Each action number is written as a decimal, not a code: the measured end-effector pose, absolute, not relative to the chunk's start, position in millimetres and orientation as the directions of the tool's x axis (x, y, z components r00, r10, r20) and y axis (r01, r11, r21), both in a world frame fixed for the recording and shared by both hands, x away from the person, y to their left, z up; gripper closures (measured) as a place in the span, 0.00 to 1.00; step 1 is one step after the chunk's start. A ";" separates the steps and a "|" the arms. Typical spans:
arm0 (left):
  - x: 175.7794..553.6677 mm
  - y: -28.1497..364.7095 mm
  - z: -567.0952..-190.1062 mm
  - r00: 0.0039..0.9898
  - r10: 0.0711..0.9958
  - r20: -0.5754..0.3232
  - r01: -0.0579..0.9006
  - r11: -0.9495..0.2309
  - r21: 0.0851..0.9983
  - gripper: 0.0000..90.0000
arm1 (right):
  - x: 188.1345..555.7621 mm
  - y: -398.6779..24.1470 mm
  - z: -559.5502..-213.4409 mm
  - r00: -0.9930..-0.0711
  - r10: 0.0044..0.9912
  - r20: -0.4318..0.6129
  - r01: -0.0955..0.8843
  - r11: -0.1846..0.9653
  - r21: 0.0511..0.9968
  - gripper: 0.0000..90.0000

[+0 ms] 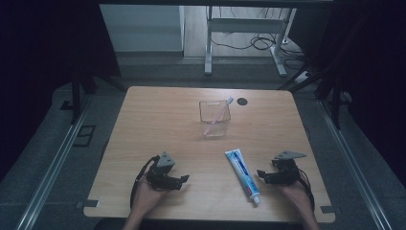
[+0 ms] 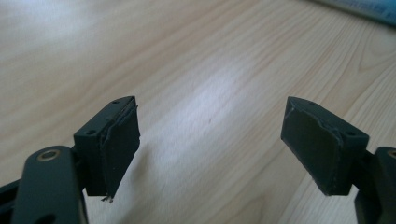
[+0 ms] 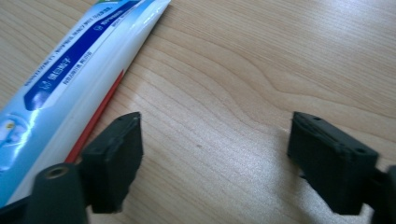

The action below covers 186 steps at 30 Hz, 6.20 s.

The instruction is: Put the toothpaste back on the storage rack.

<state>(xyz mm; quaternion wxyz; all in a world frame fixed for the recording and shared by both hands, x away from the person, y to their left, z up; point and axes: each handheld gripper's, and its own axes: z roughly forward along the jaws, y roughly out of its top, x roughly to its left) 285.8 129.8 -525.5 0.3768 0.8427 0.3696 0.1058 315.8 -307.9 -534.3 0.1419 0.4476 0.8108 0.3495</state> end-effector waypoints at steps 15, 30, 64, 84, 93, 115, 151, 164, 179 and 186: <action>279.3 136.9 -543.1 0.694 0.717 -0.059 0.538 -0.463 0.704 0.22 | 300.9 -310.3 -514.7 -0.606 0.781 0.150 0.601 0.326 0.730 0.55; 278.3 133.3 -543.6 0.693 0.721 -0.030 0.532 -0.482 0.696 0.20 | 279.1 -288.9 -491.0 -0.693 0.699 0.177 0.555 0.361 0.750 0.85; 278.4 133.6 -543.5 0.693 0.720 -0.028 0.531 -0.485 0.694 0.20 | 267.4 -240.9 -503.6 -0.782 0.609 0.132 0.524 0.529 0.667 0.88; 278.4 133.5 -543.5 0.693 0.720 -0.028 0.531 -0.485 0.695 0.20 | 271.4 -257.0 -501.6 -0.777 0.613 0.140 0.548 0.550 0.630 0.88; 278.4 133.6 -543.5 0.693 0.720 -0.028 0.531 -0.485 0.695 0.20 | 273.5 -265.4 -504.6 -0.760 0.635 0.137 0.573 0.556 0.602 0.80; 278.5 133.8 -543.2 0.695 0.718 -0.026 0.531 -0.489 0.692 0.20 | 308.7 -257.4 -475.5 -0.768 0.635 0.080 0.596 0.665 0.450 0.48; 278.5 133.8 -543.2 0.695 0.718 -0.026 0.531 -0.489 0.692 0.20 | 352.8 -203.5 -498.2 -0.785 0.619 0.036 0.617 0.775 0.133 0.60; 278.5 133.7 -543.2 0.696 0.718 -0.027 0.531 -0.489 0.692 0.19 | 351.0 -210.4 -488.8 -0.780 0.624 0.050 0.622 0.763 0.179 0.81; 278.5 133.7 -543.2 0.696 0.718 -0.027 0.531 -0.489 0.692 0.19 | 349.3 -225.4 -472.2 -0.764 0.641 0.073 0.627 0.711 0.318 0.81; 278.5 133.7 -543.2 0.695 0.718 -0.027 0.531 -0.489 0.692 0.19 | 349.6 -229.9 -459.6 -0.755 0.651 0.083 0.626 0.676 0.390 0.81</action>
